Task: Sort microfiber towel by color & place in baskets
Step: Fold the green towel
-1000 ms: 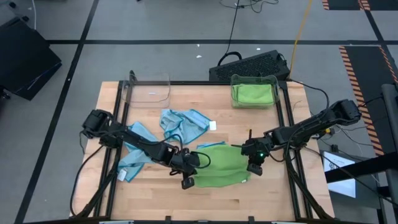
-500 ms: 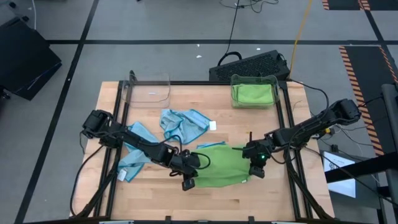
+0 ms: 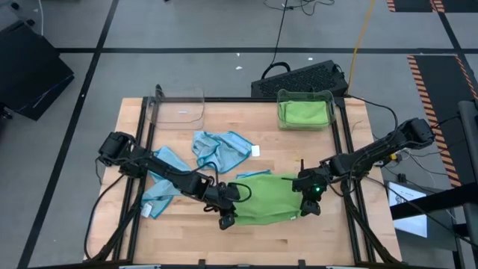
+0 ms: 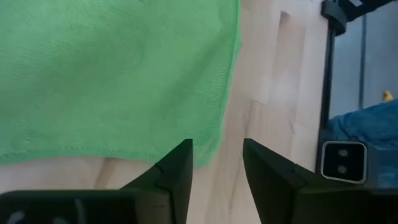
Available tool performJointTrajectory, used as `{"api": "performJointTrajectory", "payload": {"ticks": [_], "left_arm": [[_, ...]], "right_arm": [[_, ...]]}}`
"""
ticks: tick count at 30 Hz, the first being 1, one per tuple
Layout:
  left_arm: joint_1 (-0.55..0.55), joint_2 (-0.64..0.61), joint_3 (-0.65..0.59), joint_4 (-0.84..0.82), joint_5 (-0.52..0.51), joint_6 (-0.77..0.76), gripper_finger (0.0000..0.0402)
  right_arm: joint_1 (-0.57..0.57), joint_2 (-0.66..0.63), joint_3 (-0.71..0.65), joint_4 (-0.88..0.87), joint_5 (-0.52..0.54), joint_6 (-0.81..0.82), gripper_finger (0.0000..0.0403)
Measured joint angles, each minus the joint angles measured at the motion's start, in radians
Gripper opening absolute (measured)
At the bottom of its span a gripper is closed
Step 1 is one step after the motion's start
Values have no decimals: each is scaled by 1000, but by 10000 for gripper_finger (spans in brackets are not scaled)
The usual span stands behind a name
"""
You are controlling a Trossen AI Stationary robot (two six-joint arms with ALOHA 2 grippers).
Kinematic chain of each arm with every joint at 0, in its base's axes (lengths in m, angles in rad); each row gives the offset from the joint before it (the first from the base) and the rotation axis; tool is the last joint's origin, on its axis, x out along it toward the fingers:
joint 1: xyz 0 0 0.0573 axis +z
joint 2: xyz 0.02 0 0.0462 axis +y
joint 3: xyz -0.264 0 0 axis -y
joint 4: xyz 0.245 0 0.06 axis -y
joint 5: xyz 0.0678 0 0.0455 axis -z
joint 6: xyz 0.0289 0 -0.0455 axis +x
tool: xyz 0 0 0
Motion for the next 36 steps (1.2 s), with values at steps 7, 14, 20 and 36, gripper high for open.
{"api": "performJointTrajectory", "payload": {"ticks": [7, 14, 20, 36], "left_arm": [[0, 0, 2, 2, 50, -53, 145], [6, 0, 50, 6, 6, -57, 145], [20, 0, 64, 26, -45, -54, 145], [97, -33, 64, 32, -108, -154, 145]], "right_arm": [[0, -36, 0, 0, 0, 53, 236], [-2, -51, 0, 2, 1, 148, 284], [-2, -51, 0, -1, -49, 193, 323], [-3, -183, 0, -81, 41, 263, 318]]}}
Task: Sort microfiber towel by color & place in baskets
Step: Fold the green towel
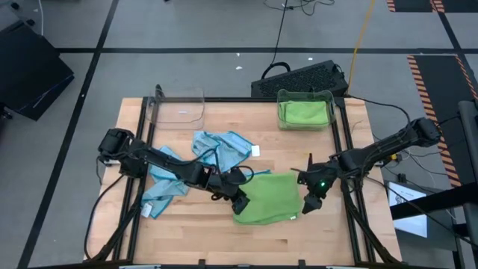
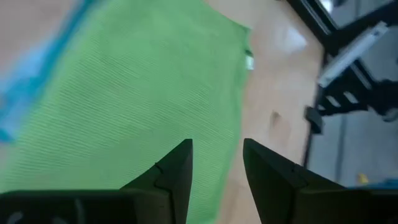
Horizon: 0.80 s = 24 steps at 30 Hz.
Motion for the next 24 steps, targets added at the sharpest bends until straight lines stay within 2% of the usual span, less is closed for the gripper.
{"api": "performJointTrajectory", "payload": {"ticks": [3, 8, 12, 16, 21, 24], "left_arm": [[35, -27, 0, -51, -10, 32, 145], [113, -50, 0, -228, -9, 55, 145], [172, -54, 0, -280, 74, 161, 155], [217, -54, -1, -311, 134, 281, 201], [239, -54, -14, -310, 194, 527, 270], [252, -48, -50, -300, 259, 633, 284]], "right_arm": [[-7, -50, 0, 1, 50, 20, 317], [-33, -112, 0, -1, 101, 29, 317], [-62, -133, 1, -5, 107, 29, 317], [-89, -137, 1, -3, 111, 31, 317], [-128, -137, 1, -9, 99, 20, 317], [-148, -137, 1, -21, 93, 37, 317]]}}
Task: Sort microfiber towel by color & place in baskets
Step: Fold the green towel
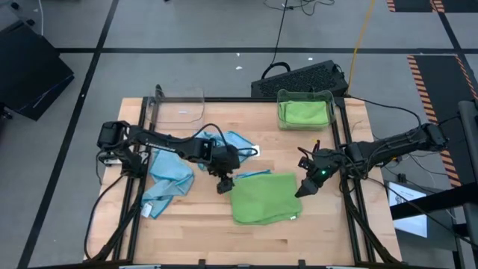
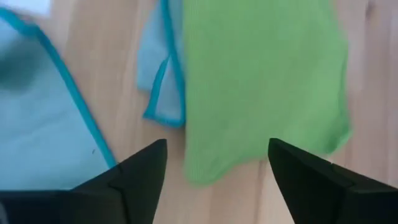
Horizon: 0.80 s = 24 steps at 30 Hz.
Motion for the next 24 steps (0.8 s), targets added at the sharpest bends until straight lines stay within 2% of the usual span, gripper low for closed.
{"api": "performJointTrajectory", "payload": {"ticks": [8, 13, 19, 24], "left_arm": [[51, 1, -81, 16, 126, 113, 253], [65, 1, -146, 110, 205, 173, 244], [67, 14, -146, 168, 206, 228, 245], [68, 51, -145, 205, 198, 144, 236]], "right_arm": [[-60, 0, 0, -26, 8, 68, 317], [-114, 0, 0, -27, 9, 89, 317], [-181, 0, 0, -23, 9, 57, 317], [-240, -3, 0, 11, -17, -37, 317]]}}
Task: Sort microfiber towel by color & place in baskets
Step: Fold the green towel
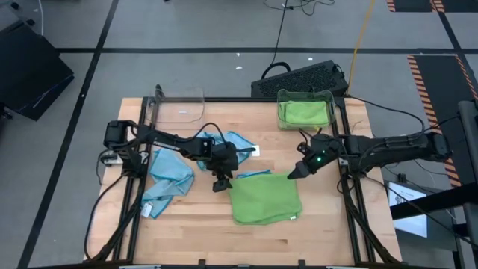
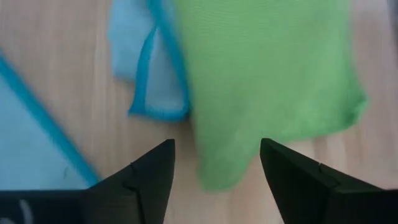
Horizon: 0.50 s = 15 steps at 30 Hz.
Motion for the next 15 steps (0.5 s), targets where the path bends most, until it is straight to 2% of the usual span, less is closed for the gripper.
{"api": "performJointTrajectory", "payload": {"ticks": [4, 9, 12, 15], "left_arm": [[-7, 27, 1, 11, -29, -54, 211], [-16, 37, 1, 50, -26, -91, 169], [-24, 43, 0, 38, 2, -116, 116], [-35, 47, 0, 31, 22, -169, 43]], "right_arm": [[-12, -20, -1, 41, -64, -52, 317], [-12, -49, -1, 25, -89, -174, 317], [-12, -65, -1, -7, -91, -239, 317], [-12, -75, -1, -21, -91, -297, 317]]}}
